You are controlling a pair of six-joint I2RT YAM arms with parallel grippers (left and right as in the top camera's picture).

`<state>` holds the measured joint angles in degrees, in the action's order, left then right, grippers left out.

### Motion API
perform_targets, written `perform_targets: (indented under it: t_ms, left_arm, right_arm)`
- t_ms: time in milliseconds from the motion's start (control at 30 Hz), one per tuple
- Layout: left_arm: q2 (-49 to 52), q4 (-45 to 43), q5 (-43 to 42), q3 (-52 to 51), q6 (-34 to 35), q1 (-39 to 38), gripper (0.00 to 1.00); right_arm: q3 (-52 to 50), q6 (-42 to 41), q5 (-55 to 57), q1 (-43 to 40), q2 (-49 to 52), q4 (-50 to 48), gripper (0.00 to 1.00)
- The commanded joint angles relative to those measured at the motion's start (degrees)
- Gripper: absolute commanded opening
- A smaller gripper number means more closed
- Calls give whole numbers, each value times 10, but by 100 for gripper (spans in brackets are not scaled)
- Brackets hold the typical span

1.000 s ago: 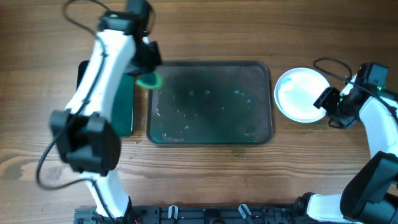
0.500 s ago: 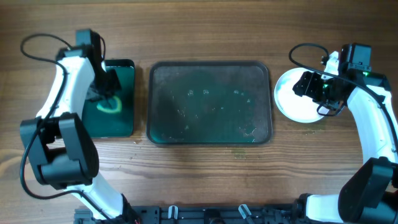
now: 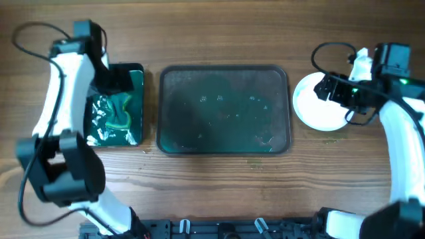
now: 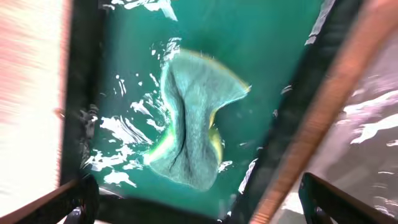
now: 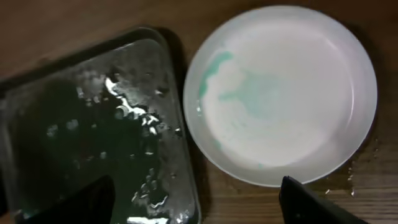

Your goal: Clean dirty plates on tray and stack at the side

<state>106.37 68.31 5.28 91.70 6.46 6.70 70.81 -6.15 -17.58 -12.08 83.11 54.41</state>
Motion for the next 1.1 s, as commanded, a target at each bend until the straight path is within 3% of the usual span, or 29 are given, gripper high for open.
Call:
perform_targets:
  t_ms: [0,100,167,400,733,867,1033,1067]
  left_arm:
    - [-89,41,2,68,2,-6,100]
    - [-128,44,2,68,2,-5,100]
    - [-135,44,2,68,2,-5,100]
    - [-134,44,2,68,2,-5,100]
    - [-134,44,2,68,2,-5,100]
    - [-134,44,2,68,2,-5,100]
    - [-134,44,2,68,2,-5,100]
    - [-134,44,2,68,2,-5,100]
  right_arm:
    - [38,28,-37,3,-83,30,85]
    - [59,26,-38,3,-171,59,88]
    - [59,25,-44,3,-219,63,99]
    - [59,-4,-45,3,-364,67,100]
    - [47,2,-19,9,-378,87,100]
    - [-31,2,29,30,-427,-18,99]
    - [-250,1,77,96,-555,-282,100]
    - [-332,-3,77,103,-597,-367,100]
